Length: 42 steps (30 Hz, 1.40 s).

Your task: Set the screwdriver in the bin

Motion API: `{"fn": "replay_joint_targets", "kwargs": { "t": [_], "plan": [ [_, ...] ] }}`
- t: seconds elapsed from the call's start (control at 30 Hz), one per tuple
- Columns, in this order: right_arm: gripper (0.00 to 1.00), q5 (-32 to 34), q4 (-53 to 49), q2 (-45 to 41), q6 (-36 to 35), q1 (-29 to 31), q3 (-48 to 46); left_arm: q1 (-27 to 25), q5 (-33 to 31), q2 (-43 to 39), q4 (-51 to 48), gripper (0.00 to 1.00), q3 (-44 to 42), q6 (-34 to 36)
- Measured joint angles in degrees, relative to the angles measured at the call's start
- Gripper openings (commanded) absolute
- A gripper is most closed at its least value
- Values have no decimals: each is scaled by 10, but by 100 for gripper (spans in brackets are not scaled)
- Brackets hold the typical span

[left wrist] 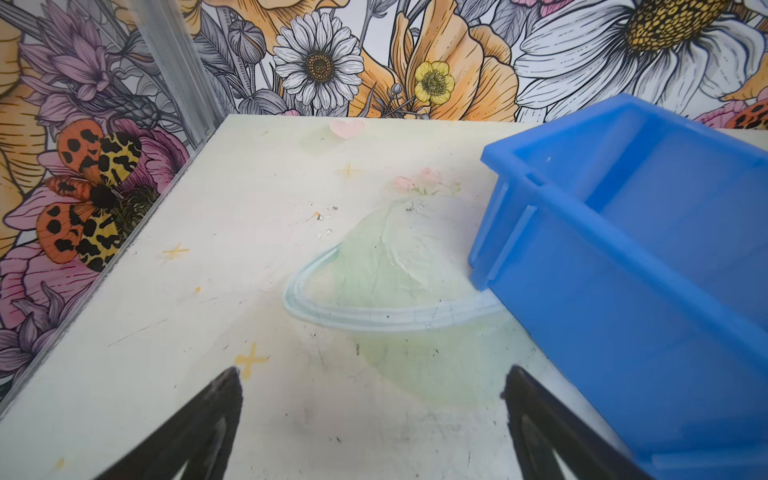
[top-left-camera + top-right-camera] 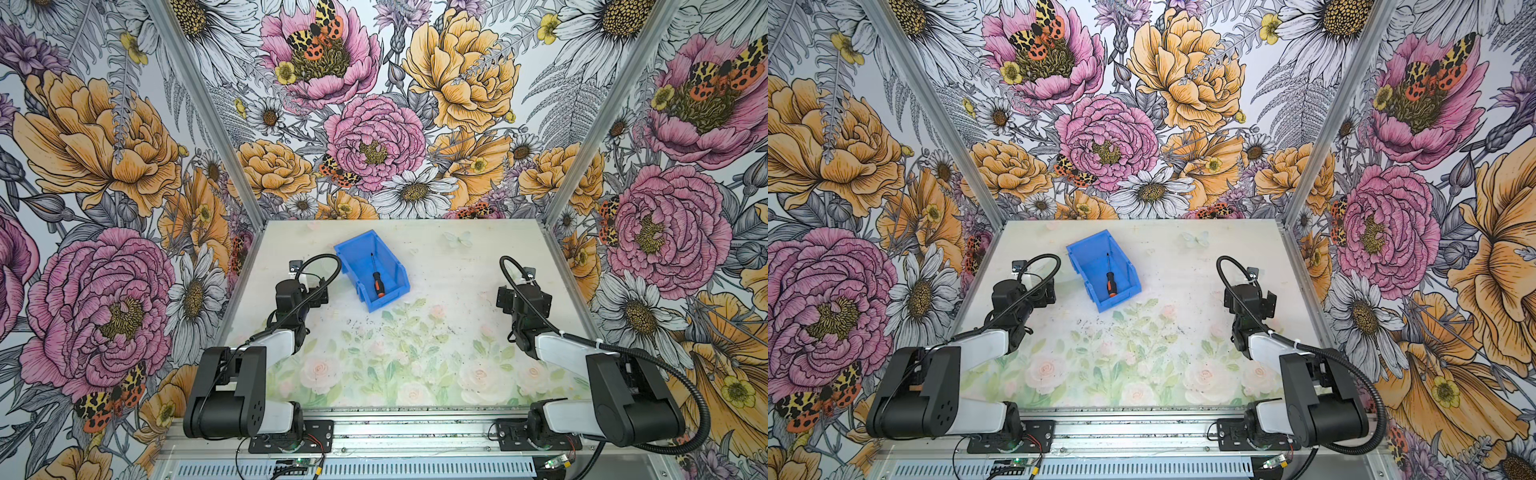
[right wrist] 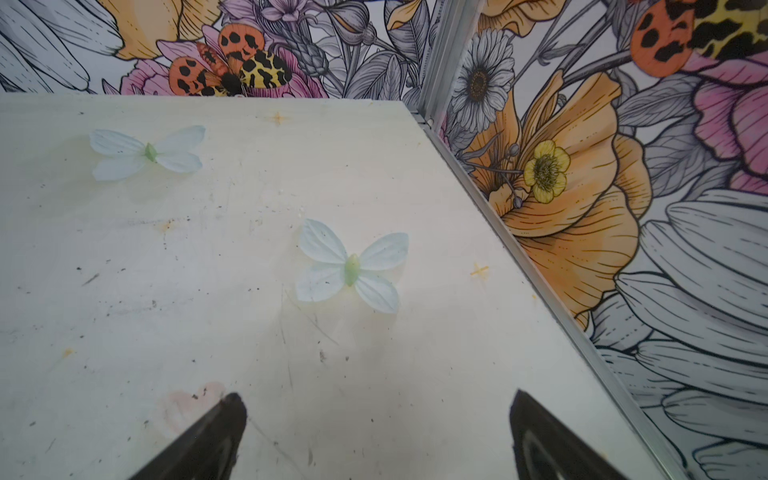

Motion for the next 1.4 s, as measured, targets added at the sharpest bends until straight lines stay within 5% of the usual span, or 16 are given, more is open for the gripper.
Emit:
{"fn": "replay_joint_targets", "kwargs": {
  "t": [0.77,1.4],
  "plan": [
    [100,-56,132,63,-12,-38,9,14,9,68,183,99,-47,-7],
    [100,-158,202,82,-28,-50,-26,1,-19,68,210,99,-48,-6]
  ]
}}
